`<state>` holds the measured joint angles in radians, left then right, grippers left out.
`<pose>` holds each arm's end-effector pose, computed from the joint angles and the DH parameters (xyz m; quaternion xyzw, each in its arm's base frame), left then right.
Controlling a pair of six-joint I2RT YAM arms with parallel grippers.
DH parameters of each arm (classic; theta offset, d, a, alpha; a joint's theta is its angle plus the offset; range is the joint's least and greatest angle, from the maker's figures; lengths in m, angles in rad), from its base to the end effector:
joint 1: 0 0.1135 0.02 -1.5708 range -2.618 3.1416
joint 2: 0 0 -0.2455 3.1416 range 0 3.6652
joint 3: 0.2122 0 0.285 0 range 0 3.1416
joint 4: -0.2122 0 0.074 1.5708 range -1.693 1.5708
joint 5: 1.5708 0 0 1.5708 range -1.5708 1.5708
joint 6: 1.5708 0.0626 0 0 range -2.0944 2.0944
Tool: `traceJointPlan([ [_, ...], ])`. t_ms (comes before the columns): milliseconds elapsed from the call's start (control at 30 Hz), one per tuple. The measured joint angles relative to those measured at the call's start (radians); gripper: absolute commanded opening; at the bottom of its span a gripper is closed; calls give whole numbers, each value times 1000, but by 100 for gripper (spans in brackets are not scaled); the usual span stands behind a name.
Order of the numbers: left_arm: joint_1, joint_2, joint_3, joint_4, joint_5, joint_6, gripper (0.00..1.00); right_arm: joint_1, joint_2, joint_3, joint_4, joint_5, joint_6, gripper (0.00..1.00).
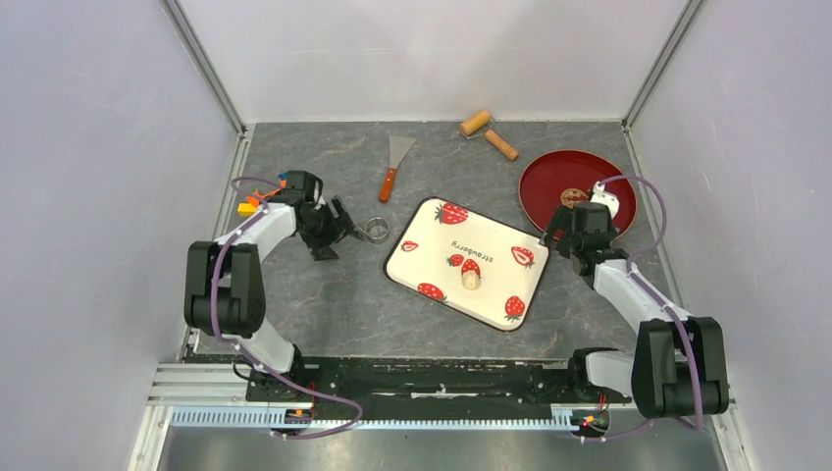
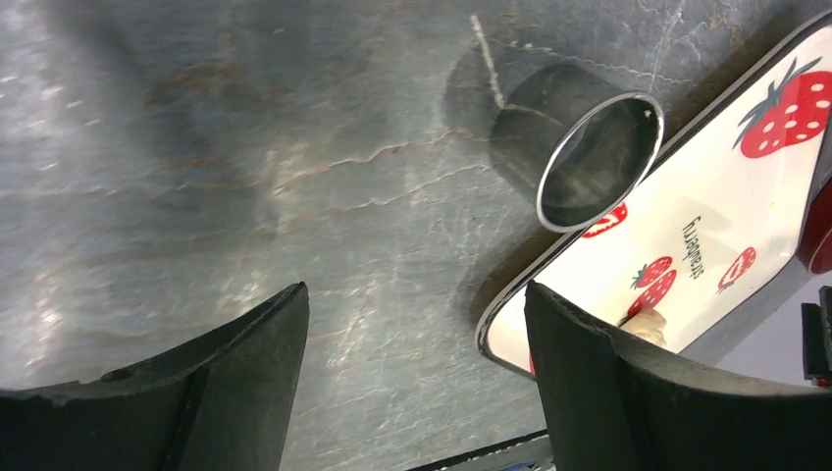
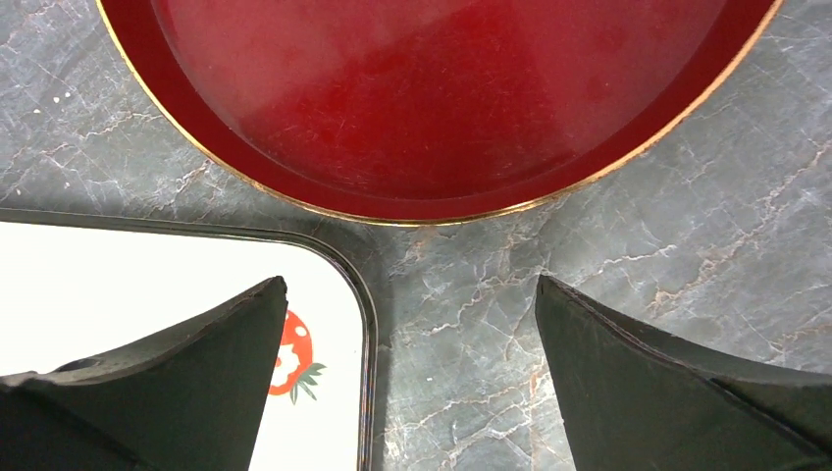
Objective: Roll out the dumpling wrappers from the dough
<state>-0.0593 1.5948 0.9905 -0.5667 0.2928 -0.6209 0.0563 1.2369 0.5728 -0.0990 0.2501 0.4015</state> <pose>0.3397 -0.0383 0.1266 -0.2409 0.9397 -0.2003 0.1375 0.2937 0.0010 0.1279 0.2050 0.8904 -0.0232 0.4057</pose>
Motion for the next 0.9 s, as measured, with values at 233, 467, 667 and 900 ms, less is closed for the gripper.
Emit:
traceJointPlan([
  [233,-77,101,92,16,2,-11,77,-20,-78,-32,-37,-24,8,98],
  [467,-106,191,176,40,-8,-45,52,-22,-116,-63,-68,-37,10,98],
  [667,-111,273,230,35,-34,-49,26,-27,-127,-67,-86,-45,14,98],
  [900,-115,311,317,-23,-87,-48,2,-27,-128,-67,-98,-61,14,98],
])
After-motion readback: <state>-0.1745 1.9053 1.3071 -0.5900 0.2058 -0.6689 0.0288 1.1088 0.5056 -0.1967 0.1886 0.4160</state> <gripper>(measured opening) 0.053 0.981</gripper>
